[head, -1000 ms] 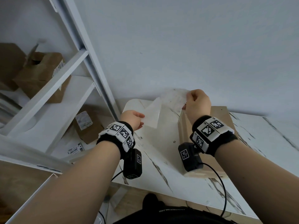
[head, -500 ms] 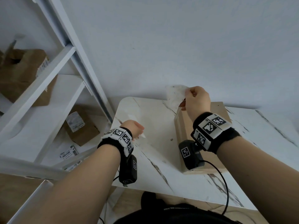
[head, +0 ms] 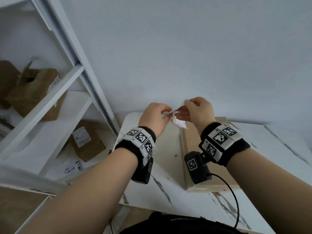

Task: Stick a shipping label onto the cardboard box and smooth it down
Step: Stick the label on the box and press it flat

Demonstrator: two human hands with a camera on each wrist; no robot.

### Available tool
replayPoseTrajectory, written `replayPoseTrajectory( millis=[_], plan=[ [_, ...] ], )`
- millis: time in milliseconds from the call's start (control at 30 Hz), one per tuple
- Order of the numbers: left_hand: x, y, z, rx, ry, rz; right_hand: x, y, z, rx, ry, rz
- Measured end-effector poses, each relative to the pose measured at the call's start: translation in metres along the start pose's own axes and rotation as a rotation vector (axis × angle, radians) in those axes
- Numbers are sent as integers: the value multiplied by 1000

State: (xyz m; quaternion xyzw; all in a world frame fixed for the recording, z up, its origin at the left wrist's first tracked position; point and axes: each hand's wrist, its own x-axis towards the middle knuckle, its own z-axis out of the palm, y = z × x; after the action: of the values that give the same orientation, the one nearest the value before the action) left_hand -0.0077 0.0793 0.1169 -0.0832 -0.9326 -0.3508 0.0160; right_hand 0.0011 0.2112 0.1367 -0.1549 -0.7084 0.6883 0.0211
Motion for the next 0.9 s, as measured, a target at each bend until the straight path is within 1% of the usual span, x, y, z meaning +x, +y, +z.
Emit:
replayPoseTrajectory(
  millis=[67, 133, 200, 300, 400, 500, 600, 633, 800, 900],
  plan=[
    [4, 11, 0, -22, 26, 9, 2, -3, -13, -44, 33, -46],
    [10, 20, 1, -105, 30, -51, 6, -3, -30, -187, 91, -113],
    [14, 31, 3, -219, 5, -124, 9, -1, -48, -307, 90, -155],
    [16, 48, 10, -379, -88, -204, 10, 1, -73, -411, 109, -151],
    [14, 59, 23, -400, -145, -237, 6, 5, -97, -435, 157, -123],
    [9, 67, 43, -343, -166, -229, -2, 14, -116, -438, 152, -87],
    [1, 72, 62, -299, -194, -248, -10, 27, -127, -500, 140, -69],
    [-2, 72, 66, -250, -194, -237, -12, 31, -130, -512, 135, -52],
    [-24, 68, 80, 116, -117, 10, -22, 54, -137, -556, 97, 27],
    [-34, 62, 83, 149, -143, 52, -27, 64, -137, -557, 65, 34]
  ],
)
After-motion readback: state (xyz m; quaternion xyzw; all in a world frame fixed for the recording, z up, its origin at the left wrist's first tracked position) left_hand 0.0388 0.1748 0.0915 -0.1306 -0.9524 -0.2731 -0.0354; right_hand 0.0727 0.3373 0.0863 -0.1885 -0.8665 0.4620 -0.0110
